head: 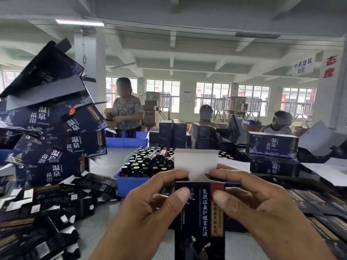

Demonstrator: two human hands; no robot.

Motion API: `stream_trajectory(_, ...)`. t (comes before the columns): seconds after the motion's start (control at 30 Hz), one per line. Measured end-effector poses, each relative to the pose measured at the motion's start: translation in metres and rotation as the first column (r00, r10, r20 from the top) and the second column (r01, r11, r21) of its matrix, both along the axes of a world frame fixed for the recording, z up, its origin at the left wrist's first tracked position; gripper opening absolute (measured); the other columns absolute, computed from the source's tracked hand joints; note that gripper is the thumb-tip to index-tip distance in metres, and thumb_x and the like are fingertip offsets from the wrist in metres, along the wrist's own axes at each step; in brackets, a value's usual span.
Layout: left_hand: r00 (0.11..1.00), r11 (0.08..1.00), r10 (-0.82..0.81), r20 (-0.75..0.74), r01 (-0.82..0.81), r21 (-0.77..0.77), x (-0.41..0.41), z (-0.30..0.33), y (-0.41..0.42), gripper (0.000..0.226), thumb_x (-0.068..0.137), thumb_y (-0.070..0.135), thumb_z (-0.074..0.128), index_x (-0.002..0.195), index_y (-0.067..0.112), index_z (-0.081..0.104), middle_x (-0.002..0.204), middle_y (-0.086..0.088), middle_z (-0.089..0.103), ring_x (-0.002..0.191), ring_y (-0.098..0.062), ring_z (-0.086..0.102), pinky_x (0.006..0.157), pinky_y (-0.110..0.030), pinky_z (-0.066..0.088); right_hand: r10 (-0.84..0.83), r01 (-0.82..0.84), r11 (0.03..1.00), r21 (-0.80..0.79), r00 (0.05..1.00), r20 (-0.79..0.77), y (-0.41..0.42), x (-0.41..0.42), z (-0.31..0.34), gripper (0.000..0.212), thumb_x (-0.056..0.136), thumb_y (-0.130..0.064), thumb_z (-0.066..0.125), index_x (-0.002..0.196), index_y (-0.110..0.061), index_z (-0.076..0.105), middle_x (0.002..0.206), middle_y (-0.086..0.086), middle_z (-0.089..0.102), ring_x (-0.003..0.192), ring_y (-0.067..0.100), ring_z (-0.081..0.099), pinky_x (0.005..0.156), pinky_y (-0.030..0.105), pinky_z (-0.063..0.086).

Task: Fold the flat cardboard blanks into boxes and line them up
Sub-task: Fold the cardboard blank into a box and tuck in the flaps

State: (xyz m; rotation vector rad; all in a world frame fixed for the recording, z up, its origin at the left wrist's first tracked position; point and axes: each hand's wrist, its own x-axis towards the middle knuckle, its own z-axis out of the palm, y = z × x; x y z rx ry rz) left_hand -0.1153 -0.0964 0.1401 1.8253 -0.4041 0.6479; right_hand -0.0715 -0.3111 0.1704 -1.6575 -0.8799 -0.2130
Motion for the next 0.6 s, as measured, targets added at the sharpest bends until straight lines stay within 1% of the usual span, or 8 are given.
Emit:
stream_trajectory(0.07,1.0,1.0,0.006,-0.015,-0.006,-0.001,-0.001,0.0,0.0,0.047,0.069,0.073,0.06,0.114,0.059,0.064,0.102,0.0,0.075,0.095,-0.031,0.07,0.091,-0.042,0.055,-0.007,0.007,1.0,-0.012,1.0,0.0,0.0,-0.002,0.001,0.035,0.064,-0.045,0.073,0.098,-0.055,0.074,0.116,-0.034,0.066,0.098,-0.005,0.069,0.075,0.004,0.05)
stream_trajectory(0.17,0.999,1.0,0.02,-0.032,-0.02,0.006,-0.002,0.001,0.001,0.032,0.08,0.068,0.059,0.111,0.06,0.064,0.101,0.013,0.075,0.084,-0.006,0.07,0.076,-0.022,0.054,-0.073,0.073,0.996,-0.059,0.997,-0.001,0.0,-0.004,0.0,0.042,0.063,-0.052,0.074,0.103,-0.058,0.069,0.11,-0.029,0.07,0.093,0.0,0.071,0.08,0.02,0.057)
stream_trajectory(0.23,0.998,1.0,0.018,-0.053,-0.017,0.019,-0.002,0.001,0.001,0.036,0.074,0.061,0.06,0.11,0.059,0.064,0.101,0.018,0.074,0.082,0.002,0.068,0.074,-0.014,0.05,-0.158,0.159,0.984,-0.081,0.987,0.015,-0.001,-0.005,0.0,0.046,0.066,-0.052,0.077,0.107,-0.063,0.06,0.105,-0.028,0.069,0.08,0.004,0.067,0.079,0.028,0.055)
stream_trajectory(0.3,0.997,0.999,0.021,-0.068,-0.018,0.038,-0.002,0.001,0.001,0.037,0.074,0.06,0.059,0.111,0.06,0.063,0.104,0.022,0.073,0.088,0.003,0.069,0.075,-0.014,0.05,-0.179,0.181,0.98,-0.084,0.983,0.03,-0.003,-0.004,-0.001,0.053,0.072,-0.044,0.079,0.106,-0.07,0.047,0.109,-0.037,0.065,0.076,0.003,0.062,0.075,0.026,0.05)
stream_trajectory(0.37,0.997,0.998,0.017,-0.072,-0.013,0.054,-0.004,0.001,0.0,0.038,0.074,0.062,0.058,0.112,0.061,0.061,0.105,0.023,0.073,0.095,0.003,0.068,0.081,-0.019,0.05,-0.154,0.157,0.983,-0.095,0.987,0.035,-0.003,-0.006,0.001,0.066,0.076,-0.036,0.08,0.11,-0.077,0.04,0.116,-0.042,0.061,0.079,0.006,0.062,0.071,0.022,0.052)
stream_trajectory(0.43,0.997,0.998,0.013,-0.075,-0.008,0.07,-0.006,0.001,0.0,0.038,0.074,0.063,0.057,0.112,0.062,0.061,0.104,0.025,0.072,0.1,0.006,0.067,0.083,-0.019,0.049,-0.121,0.121,0.989,-0.089,0.993,0.015,-0.004,-0.008,0.001,0.07,0.079,-0.026,0.081,0.114,-0.076,0.046,0.119,-0.038,0.061,0.073,0.012,0.064,0.063,0.019,0.054)
stream_trajectory(0.5,0.997,0.997,-0.011,-0.082,0.016,0.069,-0.008,0.002,-0.003,0.033,0.078,0.058,0.058,0.111,0.06,0.061,0.098,0.023,0.074,0.096,0.005,0.067,0.075,-0.009,0.049,-0.093,0.091,0.993,-0.074,0.995,-0.023,-0.003,-0.01,0.002,0.061,0.081,-0.02,0.079,0.107,-0.07,0.055,0.118,-0.036,0.062,0.065,0.01,0.065,0.057,0.016,0.051)
stream_trajectory(0.6,0.997,0.997,-0.048,-0.052,0.051,0.053,-0.011,0.006,-0.007,0.025,0.087,0.042,0.06,0.109,0.052,0.065,0.099,0.016,0.076,0.092,-0.002,0.071,0.073,-0.008,0.049,-0.051,0.046,0.998,-0.051,0.994,-0.098,-0.001,-0.014,0.003,0.046,0.081,-0.02,0.079,0.102,-0.058,0.063,0.116,-0.031,0.065,0.061,0.011,0.067,0.055,0.02,0.052)
